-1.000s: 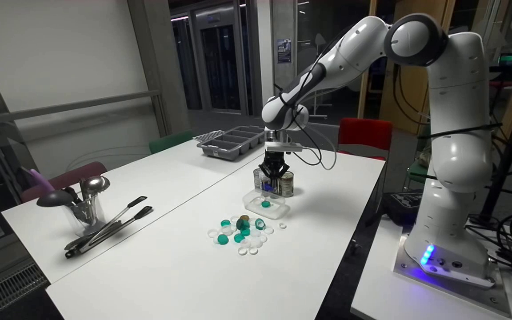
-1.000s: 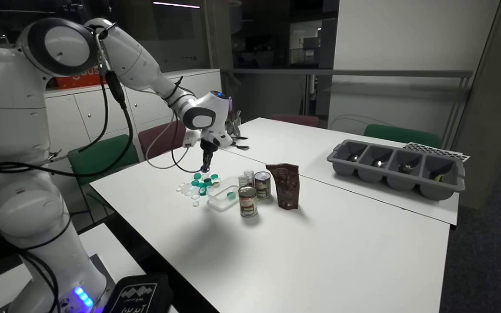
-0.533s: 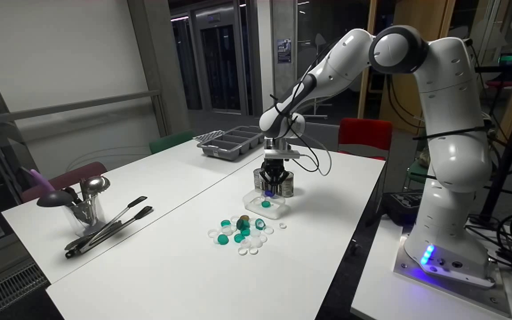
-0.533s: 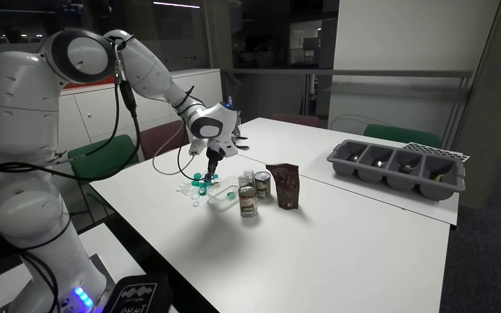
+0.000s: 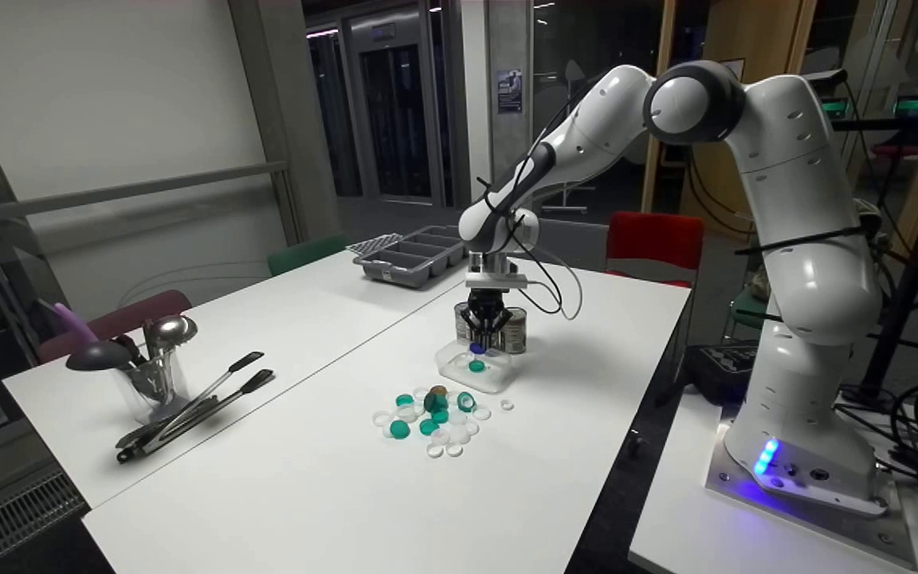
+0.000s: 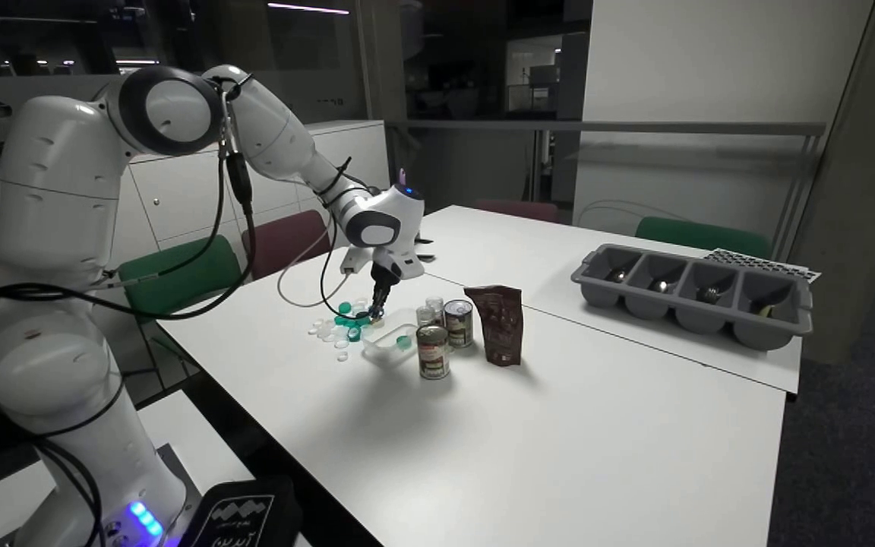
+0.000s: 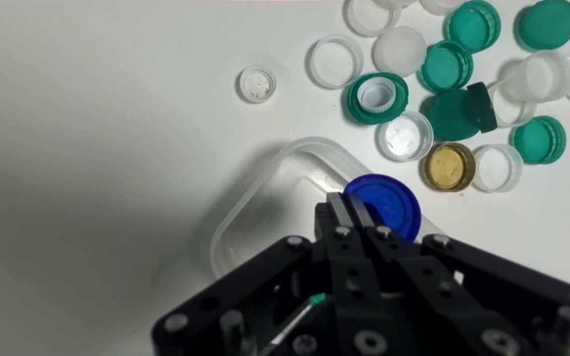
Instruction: Pick up the blue object on the table and put it in the bowl
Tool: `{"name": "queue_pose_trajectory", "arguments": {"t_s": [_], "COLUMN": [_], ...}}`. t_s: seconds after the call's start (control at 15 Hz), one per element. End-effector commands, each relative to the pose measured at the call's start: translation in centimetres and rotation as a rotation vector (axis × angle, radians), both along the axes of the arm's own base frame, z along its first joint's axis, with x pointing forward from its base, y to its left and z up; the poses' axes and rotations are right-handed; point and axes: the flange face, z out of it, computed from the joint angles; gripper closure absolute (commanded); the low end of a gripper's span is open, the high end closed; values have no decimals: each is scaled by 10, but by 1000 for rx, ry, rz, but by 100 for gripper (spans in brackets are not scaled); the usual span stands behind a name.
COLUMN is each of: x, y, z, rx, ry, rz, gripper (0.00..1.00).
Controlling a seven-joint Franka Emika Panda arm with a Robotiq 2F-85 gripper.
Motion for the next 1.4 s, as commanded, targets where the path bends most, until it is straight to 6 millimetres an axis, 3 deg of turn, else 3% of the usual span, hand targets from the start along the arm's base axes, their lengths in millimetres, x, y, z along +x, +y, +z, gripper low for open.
{"name": "queue_pose_trajectory", "arguments": {"t_s": [0.0, 0.53, 0.6, 0.73, 1.0, 1.13, 1.33], "x": [15, 33, 35, 38, 40, 38, 28], "y": [-7, -12, -12, -12, -7, 3, 38], "z": [-4, -24, -27, -30, -31, -24, -11], "rx": [10, 11, 12, 11, -2, -19, -65], "ry": [29, 53, 57, 58, 55, 48, 74], "rz": [-57, -94, -96, -101, -111, -109, -62], "gripper": [99, 99, 73, 66, 36, 21, 1]}}
